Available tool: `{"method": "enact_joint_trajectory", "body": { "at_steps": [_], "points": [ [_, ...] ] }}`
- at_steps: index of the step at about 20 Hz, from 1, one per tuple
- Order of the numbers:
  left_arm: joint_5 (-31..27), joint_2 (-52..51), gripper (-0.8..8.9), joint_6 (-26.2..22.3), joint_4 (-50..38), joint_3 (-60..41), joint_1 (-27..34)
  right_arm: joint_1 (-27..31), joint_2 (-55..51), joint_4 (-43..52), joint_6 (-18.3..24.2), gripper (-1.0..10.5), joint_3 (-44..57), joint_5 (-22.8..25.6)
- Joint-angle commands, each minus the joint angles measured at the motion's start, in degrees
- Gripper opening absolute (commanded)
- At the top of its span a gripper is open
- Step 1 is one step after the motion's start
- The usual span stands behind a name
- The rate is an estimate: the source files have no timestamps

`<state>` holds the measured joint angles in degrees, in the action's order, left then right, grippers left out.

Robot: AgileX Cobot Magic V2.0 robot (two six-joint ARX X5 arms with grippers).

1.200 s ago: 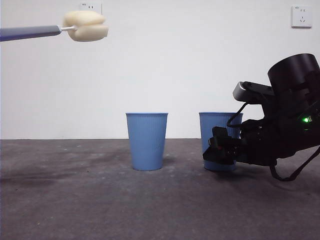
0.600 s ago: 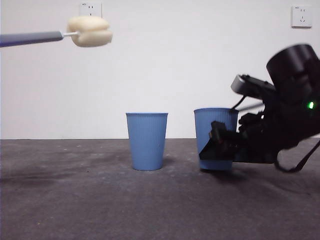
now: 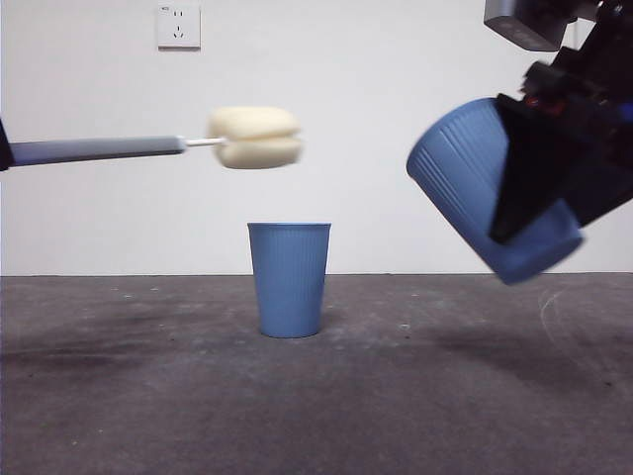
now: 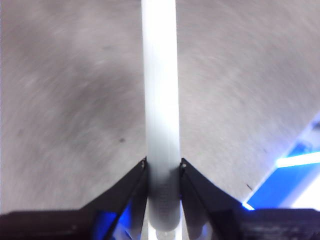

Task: Pick up the cup brush,pick up the cup,insert the brush into the cup,clean the cup,put the cup brush back,put the cup back to the fixed position on the table

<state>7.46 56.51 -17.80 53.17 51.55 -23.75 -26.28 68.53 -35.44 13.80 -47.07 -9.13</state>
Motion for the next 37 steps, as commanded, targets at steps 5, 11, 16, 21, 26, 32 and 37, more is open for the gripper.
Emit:
{"method": "enact_joint_trajectory", "body": {
  "at_steps": [5,11,16,21,26,32,37],
  "points": [
    [-8.70,0.61,-0.09,-7.78,2.62,-0.02,-11.52,-7.80,0.61,-19.69,7.08,-0.1,-9.51,11.47],
    [-12.81,0.66,-0.09,-10.10,3.76,-0.02,-18.10,-12.85,2.54,-28.70,10.69,-0.1,-10.75,22.73],
    [-15.21,1.07,-0.09,-12.66,5.92,-0.02,-23.21,-18.64,6.23,-28.92,11.04,-0.1,-10.75,24.61],
    [-15.21,2.25,-0.09,-12.72,6.14,-0.02,-25.05,-25.55,10.88,-28.89,11.76,-0.1,-10.75,27.89],
    [-14.99,5.79,-0.09,-12.87,7.41,-0.02,-28.04,-28.52,12.35,-27.10,12.37,-0.1,-10.91,31.87],
    [-14.69,10.69,-0.09,-12.20,-1.38,-0.02,-29.77,-29.57,12.74,-25.86,12.41,-0.1,-10.91,31.65],
    [-11.50,12.83,-0.09,-10.88,-6.62,0.00,-30.34,-33.07,15.15,-23.21,12.37,-0.1,-10.91,30.51]
  ]
}}
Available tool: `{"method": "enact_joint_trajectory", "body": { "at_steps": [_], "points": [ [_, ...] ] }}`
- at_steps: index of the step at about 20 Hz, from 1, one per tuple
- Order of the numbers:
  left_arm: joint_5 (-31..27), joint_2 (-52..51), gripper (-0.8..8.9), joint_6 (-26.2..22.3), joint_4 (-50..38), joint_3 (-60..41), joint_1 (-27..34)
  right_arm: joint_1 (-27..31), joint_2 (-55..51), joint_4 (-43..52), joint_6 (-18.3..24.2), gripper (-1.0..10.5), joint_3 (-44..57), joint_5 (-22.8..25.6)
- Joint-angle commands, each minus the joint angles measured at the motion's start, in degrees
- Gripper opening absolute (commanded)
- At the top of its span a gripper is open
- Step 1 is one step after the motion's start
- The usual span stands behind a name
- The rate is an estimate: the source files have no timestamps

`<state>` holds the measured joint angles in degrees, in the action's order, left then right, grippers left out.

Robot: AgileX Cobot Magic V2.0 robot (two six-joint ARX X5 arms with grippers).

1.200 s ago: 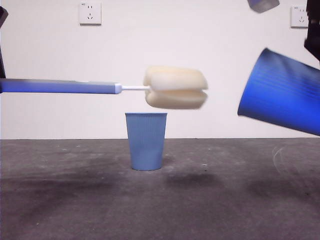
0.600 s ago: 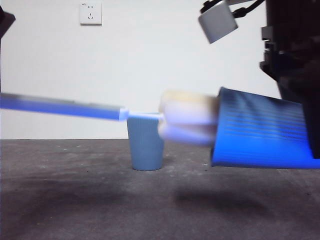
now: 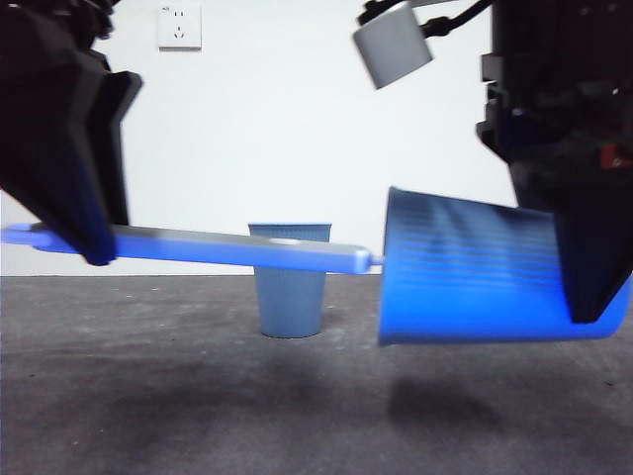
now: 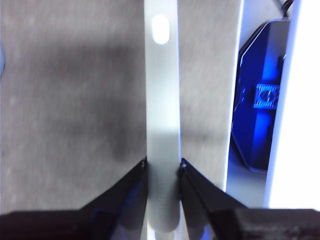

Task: Pick up the cup brush,pick up the cup,insert the brush into the cup,clean the cup,put the cup brush back,put the cup back to the fixed position on the table

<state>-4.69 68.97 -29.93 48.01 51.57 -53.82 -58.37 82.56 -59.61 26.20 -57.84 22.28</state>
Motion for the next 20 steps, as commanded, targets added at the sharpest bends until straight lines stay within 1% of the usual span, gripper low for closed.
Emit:
{"method": "enact_joint_trajectory", "body": {
  "at_steps": [1,3,5,7,8,11,16,20],
  "points": [
    [0.59,0.48,-0.09,1.46,-1.33,-0.02,-0.44,-1.40,1.66,1.36,0.00,-0.1,-0.13,-0.85],
    [0.52,0.37,-0.09,2.69,-0.61,-0.02,-0.44,-1.73,2.49,1.49,-0.09,-0.1,-0.13,-0.85],
    [-1.18,0.26,-0.09,3.76,1.40,-0.02,-0.11,-1.70,2.69,1.36,-0.52,-0.1,-0.13,-0.79],
    [-2.95,0.22,-0.09,3.98,4.68,-0.02,0.83,-1.66,2.51,0.59,-0.92,-0.1,-0.13,0.96],
    [-2.84,0.22,-0.09,4.07,6.19,-0.02,1.46,-1.66,2.27,-0.02,-1.07,-0.1,-0.13,1.79],
    [-2.86,-1.03,-0.09,4.46,8.11,-0.04,3.80,-1.64,1.29,-1.16,-2.05,-0.1,-0.13,1.81],
    [-2.86,-5.16,-0.09,4.37,12.41,-0.04,8.09,-1.60,-1.31,-1.79,-2.12,-0.1,-0.13,1.86],
    [-2.80,-8.02,-0.09,4.37,14.21,-0.04,8.79,-1.55,-2.60,-0.55,-2.08,-0.1,-0.13,1.86]
  ]
}}
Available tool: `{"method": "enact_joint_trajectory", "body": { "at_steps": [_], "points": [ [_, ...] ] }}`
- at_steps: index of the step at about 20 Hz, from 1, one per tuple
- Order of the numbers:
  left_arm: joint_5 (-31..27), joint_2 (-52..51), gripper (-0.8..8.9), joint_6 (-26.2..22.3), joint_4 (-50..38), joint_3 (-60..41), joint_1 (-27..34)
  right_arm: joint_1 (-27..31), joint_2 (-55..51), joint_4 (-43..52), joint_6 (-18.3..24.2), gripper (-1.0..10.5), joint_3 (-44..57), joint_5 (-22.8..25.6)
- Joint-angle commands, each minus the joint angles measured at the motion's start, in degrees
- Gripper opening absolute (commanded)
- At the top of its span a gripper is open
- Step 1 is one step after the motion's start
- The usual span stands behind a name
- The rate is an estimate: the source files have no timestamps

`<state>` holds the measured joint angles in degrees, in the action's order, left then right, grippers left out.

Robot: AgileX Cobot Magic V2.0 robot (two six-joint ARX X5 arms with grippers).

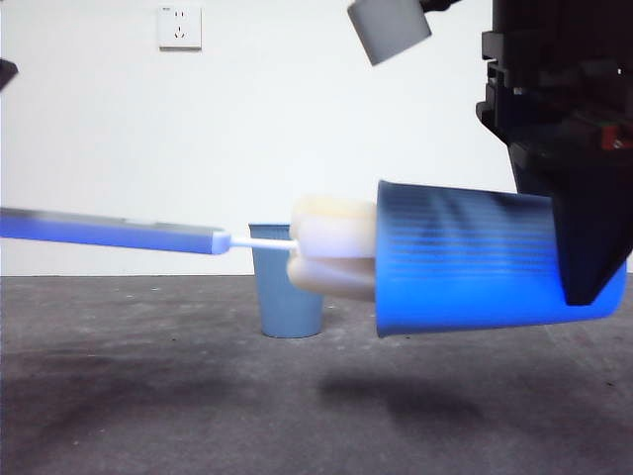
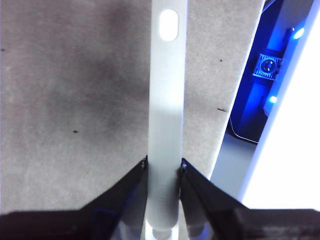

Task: Pick up the cup brush,pick up the cup,insert the brush into the cup,clean the cup,put the cup brush back,put the cup back to the fixed position on the table

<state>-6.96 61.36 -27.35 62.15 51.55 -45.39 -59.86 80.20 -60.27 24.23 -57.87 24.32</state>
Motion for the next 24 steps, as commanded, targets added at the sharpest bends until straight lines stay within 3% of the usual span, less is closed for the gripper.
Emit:
{"method": "enact_joint_trajectory", "body": {
  "at_steps": [1,9,13,19,22,24],
  "points": [
    [-0.52,-0.55,-0.09,1.79,0.55,-0.02,0.35,-0.07,-0.24,0.42,-0.13,-0.1,-0.11,-0.20],
    [4.44,0.00,-0.09,1.60,-5.64,-0.02,-0.39,-0.09,-0.24,2.95,-0.13,-0.1,-0.11,-0.55],
    [5.68,2.97,-0.09,1.66,-9.31,-0.02,-2.05,-0.13,-0.24,6.78,-0.09,-0.1,-0.11,-2.99],
    [7.02,8.92,-0.09,4.66,-15.74,-0.02,-4.20,-0.20,-0.22,7.52,-0.20,-0.1,-0.11,-3.78],
    [6.80,8.68,-0.09,5.73,-13.66,-0.02,-4.11,-0.17,-0.22,6.71,-0.22,-0.1,-0.11,-3.72],
    [3.54,7.78,-0.09,6.16,-9.94,-0.02,-3.37,-0.17,-0.22,5.53,-0.26,-0.1,-0.11,-3.08]
  ]
}}
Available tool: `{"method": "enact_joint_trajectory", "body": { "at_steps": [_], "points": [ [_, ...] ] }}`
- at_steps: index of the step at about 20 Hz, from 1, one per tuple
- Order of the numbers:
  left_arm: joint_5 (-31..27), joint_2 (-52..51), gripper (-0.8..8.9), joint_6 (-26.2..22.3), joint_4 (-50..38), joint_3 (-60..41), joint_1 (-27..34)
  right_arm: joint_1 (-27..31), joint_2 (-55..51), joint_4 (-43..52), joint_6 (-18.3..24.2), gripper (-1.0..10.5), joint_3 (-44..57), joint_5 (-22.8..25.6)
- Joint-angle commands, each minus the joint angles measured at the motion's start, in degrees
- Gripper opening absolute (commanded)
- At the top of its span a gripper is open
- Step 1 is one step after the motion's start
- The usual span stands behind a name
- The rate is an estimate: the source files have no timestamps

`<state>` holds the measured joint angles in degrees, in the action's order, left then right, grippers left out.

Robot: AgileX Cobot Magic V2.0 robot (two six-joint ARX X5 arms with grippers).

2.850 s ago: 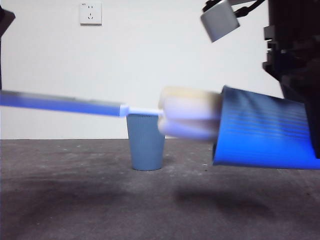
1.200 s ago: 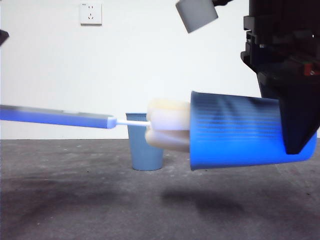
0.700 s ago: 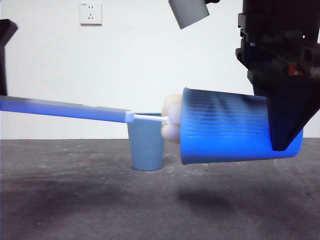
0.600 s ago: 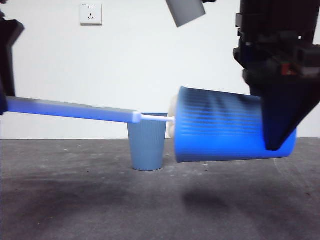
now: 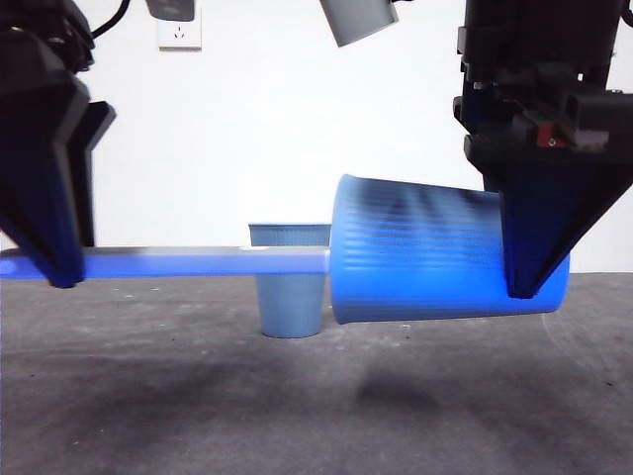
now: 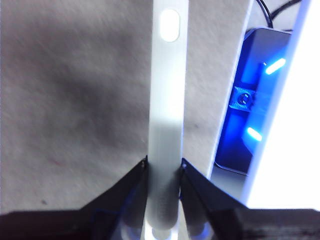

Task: Pick up the cup brush,pick up the cup,insert the brush into the cup,clean the cup,put the cup brush back,put the cup back to the fixed position on the table

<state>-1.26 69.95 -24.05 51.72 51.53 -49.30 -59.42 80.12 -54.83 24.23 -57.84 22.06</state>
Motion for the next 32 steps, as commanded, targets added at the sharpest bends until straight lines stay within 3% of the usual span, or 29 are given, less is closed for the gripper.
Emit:
{"method": "enact_joint_trajectory", "body": {
  "at_steps": [1,11,18,22,25,29,32],
  "points": [
    [-3.72,-1.31,-0.09,2.86,1.99,0.00,1.07,-0.61,-0.15,-0.17,-0.26,-0.1,-0.13,-0.33],
    [-4.55,-13.55,-0.09,3.43,10.05,0.00,9.49,-0.55,-0.15,-0.17,-1.86,-0.1,-0.13,-0.17],
    [-4.35,-22.38,-0.09,5.14,16.37,0.00,14.73,-0.50,-0.17,2.25,-6.91,-0.1,-0.13,-0.15],
    [0.42,-29.92,-0.09,10.47,17.64,0.00,14.86,-0.52,-2.71,6.23,-11.06,-0.1,-0.13,-0.20],
    [1.51,-38.53,-0.09,17.94,15.02,0.00,14.88,-0.50,-6.95,10.75,-15.93,-0.1,-0.13,-0.17],
    [-5.07,-44.00,-0.09,30.23,9.40,-0.04,14.88,-0.50,-13.64,20.26,-22.86,-0.1,-0.13,0.59],
    [-9.62,-43.04,-0.09,37.75,6.88,-2.80,14.88,-0.52,-17.99,25.86,-24.26,-0.1,-0.13,3.23]
  ]
}}
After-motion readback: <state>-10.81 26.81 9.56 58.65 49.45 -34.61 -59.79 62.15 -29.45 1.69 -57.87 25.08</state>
